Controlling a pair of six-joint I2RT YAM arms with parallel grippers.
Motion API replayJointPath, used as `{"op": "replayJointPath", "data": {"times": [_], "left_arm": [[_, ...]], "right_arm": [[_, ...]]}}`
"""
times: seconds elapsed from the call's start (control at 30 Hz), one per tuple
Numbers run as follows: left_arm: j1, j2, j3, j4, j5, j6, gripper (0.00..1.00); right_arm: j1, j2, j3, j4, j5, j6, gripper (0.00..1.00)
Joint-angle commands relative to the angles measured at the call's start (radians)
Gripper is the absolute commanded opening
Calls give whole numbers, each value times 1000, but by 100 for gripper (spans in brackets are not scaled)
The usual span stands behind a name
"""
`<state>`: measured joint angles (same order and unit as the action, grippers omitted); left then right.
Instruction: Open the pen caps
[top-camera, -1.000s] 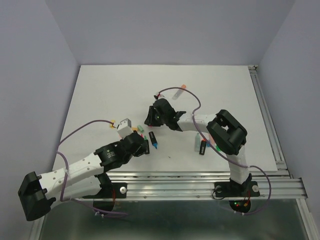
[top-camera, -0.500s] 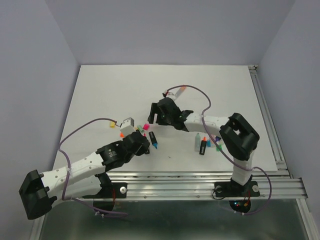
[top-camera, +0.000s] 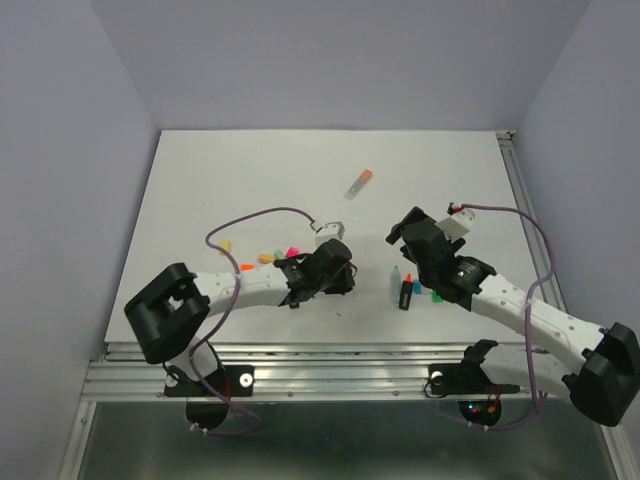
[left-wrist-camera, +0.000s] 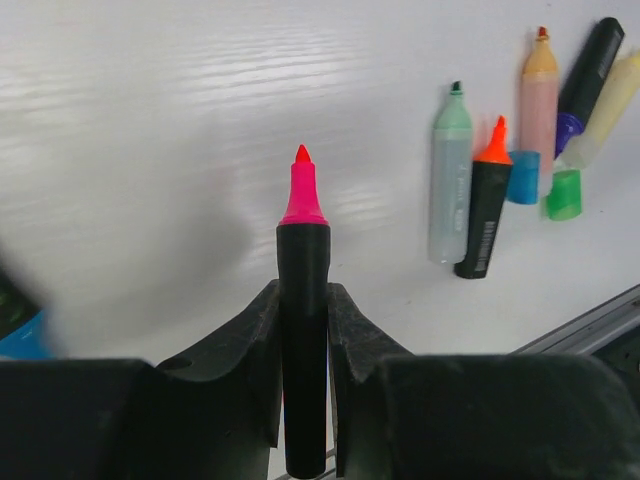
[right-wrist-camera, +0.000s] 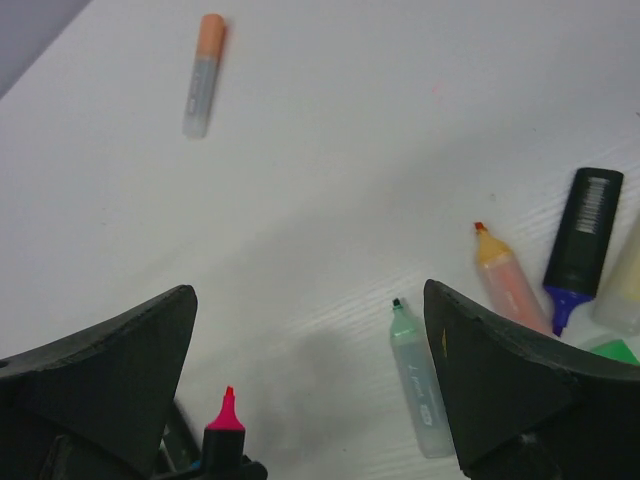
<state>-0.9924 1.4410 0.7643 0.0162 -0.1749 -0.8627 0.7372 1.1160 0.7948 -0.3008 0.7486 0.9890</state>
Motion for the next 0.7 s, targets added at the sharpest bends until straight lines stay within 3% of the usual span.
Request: {"op": "replayJointPath", "data": {"times": [0.0,0.23,0.33,0.4,0.53,0.6,0.63,0.67], "left_arm": [[-38,150,188,74,86,94,0],[-80,363,374,51,143,128,18],[-92,410,431,30,156,136,27],[-104,418,449,30,164,139,32],[-115,404,448,27,161,143,54],[-115,394,438,25,164,145,57],[-115,389,435,25,167,145,66],[-117,386,432,25,169,145,66]], "right_arm": [[-7,-125,-133,-73,41,82,100],[-10,-220,-172,-225,132,168,100],[-12,-245,-186,-216,152,163,100],[-12,-251,-190,-195,155,136,100],[-25,-243,-183,-141,153,79,100],[-44,-211,-148,-138,130,48,100],[-50,-200,-134,-138,123,39,100],[-59,-190,-123,-135,117,30,100]]}}
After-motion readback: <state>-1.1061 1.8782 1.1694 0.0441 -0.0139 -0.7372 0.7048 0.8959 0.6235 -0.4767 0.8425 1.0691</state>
